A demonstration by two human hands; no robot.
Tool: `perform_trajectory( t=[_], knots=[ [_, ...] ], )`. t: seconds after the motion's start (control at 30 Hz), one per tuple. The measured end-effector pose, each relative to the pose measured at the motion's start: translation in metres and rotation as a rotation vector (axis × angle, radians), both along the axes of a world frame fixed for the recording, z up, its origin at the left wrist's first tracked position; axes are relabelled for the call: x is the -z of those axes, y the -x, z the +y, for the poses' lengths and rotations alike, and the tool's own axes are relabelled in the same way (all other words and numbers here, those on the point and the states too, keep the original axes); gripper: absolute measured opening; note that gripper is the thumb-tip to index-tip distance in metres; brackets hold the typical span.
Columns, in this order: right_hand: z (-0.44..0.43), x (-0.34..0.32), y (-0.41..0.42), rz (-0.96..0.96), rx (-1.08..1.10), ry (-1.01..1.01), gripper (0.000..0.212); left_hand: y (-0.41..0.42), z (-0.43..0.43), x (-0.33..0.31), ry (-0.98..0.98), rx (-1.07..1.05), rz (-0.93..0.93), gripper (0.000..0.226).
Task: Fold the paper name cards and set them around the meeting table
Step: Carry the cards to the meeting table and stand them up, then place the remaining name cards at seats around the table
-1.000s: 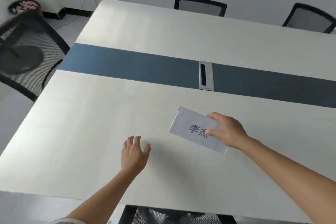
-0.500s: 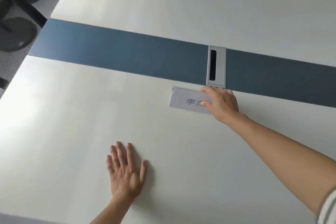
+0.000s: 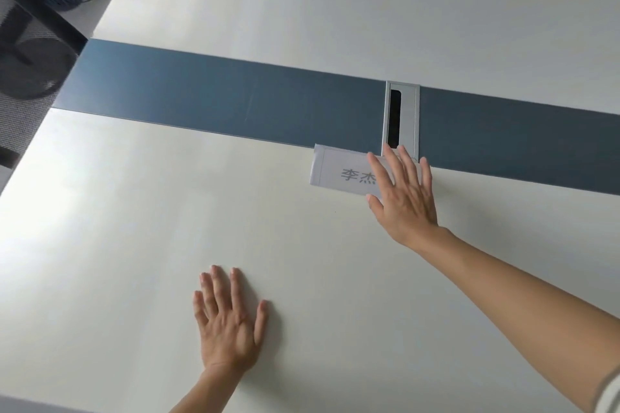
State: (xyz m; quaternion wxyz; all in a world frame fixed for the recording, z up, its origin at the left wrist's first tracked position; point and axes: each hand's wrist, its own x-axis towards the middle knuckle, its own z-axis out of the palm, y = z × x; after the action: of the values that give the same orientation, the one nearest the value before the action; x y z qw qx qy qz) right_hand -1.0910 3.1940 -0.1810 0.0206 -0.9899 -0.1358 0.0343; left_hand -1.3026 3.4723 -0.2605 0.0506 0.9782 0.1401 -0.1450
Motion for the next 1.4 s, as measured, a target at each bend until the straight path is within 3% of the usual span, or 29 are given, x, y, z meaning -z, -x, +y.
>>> perform_trajectory(
  t=[0.47,0.57,0.7,0.8,0.93,1.17,1.3,1.4],
  knots=[
    [0.004,-0.016,0.003,0.029,0.03,-0.057,0.074,0.0,0.002,-0.001,0.033,0.017,-0.041,0.081],
    [0.008,-0.035,0.034,0.013,0.071,-0.185,0.059,0.0,0.0,-0.003,0.066,0.01,-0.012,0.08],
    [0.003,-0.064,0.102,0.349,0.292,-0.382,0.033,-0.005,0.011,-0.03,0.131,0.06,0.111,0.08],
    [-0.004,-0.078,0.169,0.45,0.447,-0.52,0.025,-0.008,0.029,-0.064,0.253,0.114,0.216,0.063],
    [-0.011,-0.095,0.276,0.474,0.66,-0.727,0.02,0.014,0.042,-0.119,0.613,0.039,0.32,0.037],
    [0.0,-0.128,0.455,0.426,0.973,-0.994,0.013,0.089,0.039,-0.186,0.906,0.228,0.395,0.02],
    [0.0,-0.139,0.536,0.298,1.169,-1.147,0.013,0.129,0.017,-0.216,1.05,0.212,0.419,0.021],
    [-0.009,-0.146,0.588,0.18,1.288,-1.243,0.011,0.152,-0.007,-0.227,1.076,0.185,0.48,0.036]
  ],
)
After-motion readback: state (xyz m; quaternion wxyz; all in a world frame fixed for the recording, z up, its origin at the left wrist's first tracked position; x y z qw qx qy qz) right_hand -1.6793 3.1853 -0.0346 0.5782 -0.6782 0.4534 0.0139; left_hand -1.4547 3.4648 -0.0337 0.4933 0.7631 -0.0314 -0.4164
